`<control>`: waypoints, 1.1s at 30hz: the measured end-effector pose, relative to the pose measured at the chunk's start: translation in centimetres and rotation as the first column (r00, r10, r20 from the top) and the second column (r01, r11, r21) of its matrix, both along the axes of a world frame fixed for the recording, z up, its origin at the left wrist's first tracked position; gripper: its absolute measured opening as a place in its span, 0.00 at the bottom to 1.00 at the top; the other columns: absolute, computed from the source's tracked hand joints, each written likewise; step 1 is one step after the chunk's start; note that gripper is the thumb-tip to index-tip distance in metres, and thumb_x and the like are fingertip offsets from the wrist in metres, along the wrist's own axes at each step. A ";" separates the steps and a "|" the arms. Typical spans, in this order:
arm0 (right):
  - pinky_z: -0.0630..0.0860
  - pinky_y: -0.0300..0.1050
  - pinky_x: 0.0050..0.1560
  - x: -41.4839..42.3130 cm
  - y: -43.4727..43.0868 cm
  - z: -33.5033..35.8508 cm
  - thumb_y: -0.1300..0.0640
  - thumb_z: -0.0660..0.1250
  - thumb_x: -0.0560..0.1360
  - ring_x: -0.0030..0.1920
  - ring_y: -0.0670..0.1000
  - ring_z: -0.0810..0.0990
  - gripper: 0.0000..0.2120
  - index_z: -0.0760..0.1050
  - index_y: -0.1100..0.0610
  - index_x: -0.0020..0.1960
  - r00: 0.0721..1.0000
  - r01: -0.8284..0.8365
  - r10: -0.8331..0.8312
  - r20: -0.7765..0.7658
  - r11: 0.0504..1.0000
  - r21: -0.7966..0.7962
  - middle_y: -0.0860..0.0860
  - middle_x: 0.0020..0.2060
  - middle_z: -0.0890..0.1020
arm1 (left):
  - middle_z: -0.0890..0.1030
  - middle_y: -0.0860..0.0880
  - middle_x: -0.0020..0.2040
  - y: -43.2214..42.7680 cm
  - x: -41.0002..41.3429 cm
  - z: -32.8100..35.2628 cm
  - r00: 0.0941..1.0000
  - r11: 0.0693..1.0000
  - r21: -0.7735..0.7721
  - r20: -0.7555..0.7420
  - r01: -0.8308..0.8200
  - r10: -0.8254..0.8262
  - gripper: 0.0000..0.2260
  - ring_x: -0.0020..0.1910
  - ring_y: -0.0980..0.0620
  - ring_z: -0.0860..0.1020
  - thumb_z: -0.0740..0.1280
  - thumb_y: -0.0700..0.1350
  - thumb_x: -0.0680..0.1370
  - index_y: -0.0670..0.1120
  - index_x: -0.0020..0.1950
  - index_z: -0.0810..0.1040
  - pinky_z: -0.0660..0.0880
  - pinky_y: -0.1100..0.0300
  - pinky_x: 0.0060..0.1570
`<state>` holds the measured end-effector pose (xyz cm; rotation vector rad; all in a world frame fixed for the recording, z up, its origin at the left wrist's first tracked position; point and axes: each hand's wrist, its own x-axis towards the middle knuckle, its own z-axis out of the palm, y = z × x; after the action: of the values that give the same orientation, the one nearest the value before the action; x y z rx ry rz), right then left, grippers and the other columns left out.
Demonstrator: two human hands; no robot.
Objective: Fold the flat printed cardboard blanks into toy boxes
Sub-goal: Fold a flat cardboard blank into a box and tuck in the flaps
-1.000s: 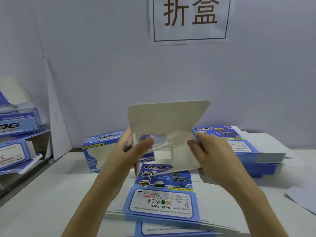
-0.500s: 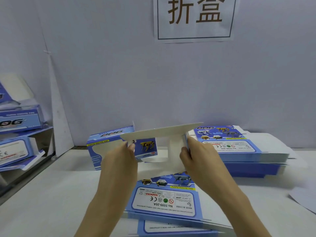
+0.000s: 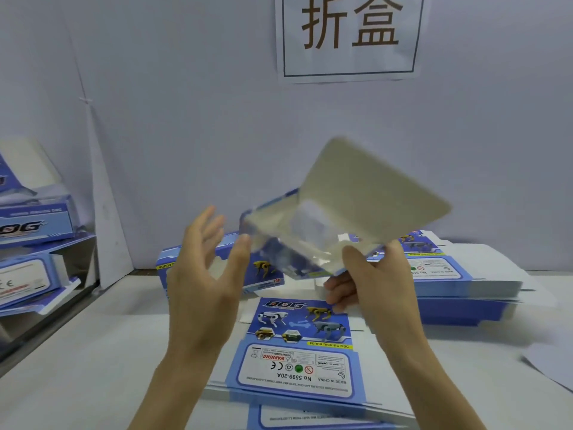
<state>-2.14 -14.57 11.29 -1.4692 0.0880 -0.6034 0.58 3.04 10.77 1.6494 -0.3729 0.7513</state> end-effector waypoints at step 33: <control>0.81 0.45 0.45 0.4 -2.7 0.4 0.54 0.72 0.64 0.43 0.52 0.84 0.22 0.79 0.59 0.56 0.925 -0.362 0.360 0.125 0.730 0.580 0.54 0.46 0.86 | 0.59 0.50 0.71 0.5 1.1 -0.9 0.902 0.861 0.505 0.341 0.060 -0.263 0.57 0.71 0.47 0.66 0.74 0.67 0.62 0.52 0.79 0.42 0.66 0.68 0.65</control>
<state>-1.70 -17.25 11.73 -0.8296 -0.0165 -0.2167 1.67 3.55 9.88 1.8897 -1.0601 0.9150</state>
